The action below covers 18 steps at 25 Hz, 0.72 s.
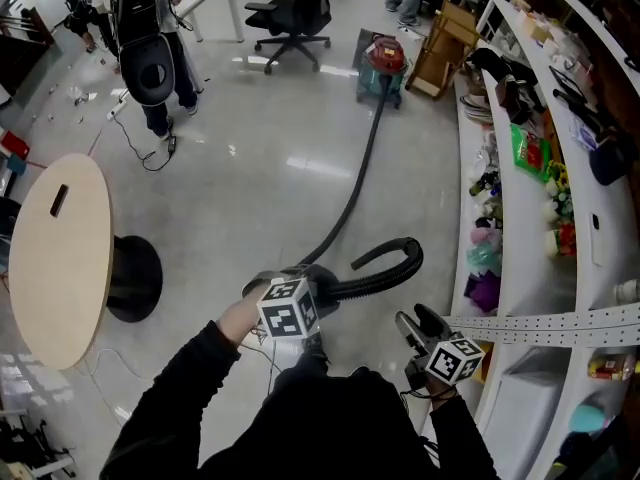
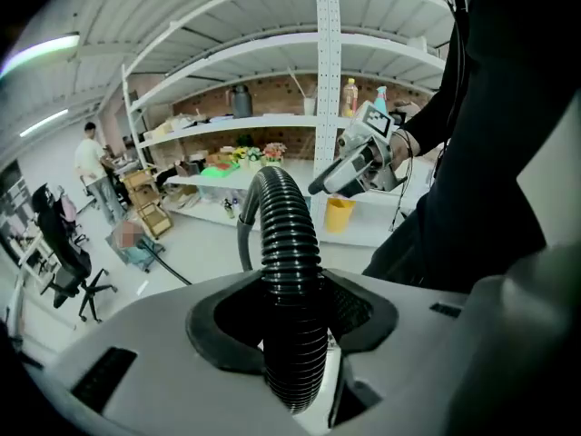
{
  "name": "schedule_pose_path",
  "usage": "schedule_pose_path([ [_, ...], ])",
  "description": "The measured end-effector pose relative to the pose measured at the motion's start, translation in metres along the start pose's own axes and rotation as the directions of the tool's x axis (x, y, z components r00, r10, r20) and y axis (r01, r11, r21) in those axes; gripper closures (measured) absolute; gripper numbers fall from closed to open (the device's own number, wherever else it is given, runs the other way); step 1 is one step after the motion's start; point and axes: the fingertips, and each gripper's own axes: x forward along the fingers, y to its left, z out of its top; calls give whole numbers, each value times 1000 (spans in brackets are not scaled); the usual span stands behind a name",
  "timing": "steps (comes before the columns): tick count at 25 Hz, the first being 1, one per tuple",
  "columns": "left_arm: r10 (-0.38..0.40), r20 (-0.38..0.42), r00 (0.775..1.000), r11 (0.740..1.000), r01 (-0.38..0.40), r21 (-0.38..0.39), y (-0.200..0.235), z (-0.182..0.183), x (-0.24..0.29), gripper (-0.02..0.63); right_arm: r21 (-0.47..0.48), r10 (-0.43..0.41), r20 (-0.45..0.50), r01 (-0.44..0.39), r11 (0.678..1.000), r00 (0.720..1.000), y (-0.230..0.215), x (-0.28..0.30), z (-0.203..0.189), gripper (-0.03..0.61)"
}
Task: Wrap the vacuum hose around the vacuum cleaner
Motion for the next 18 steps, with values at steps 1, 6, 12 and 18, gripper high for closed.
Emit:
schedule_pose_path([
  [1,-19,-15,1000,1000,19,7,10,3,-3,433,-252,-78,-2,75,965,997,7,8,14,295],
  [6,-67,-120,990,997,72,38,54,15,-12,433,-910,-208,258,309,277,944,67,61,99,290],
  [12,-121,-154,981,993,120,-14,93,22,-16,428,-974,-249,205,222,43,947,54,115,111,288],
  [18,-136,-152,979,990,129,-54,120,49,4,419,-962,-229,218,249,116,949,28,151,144,300],
])
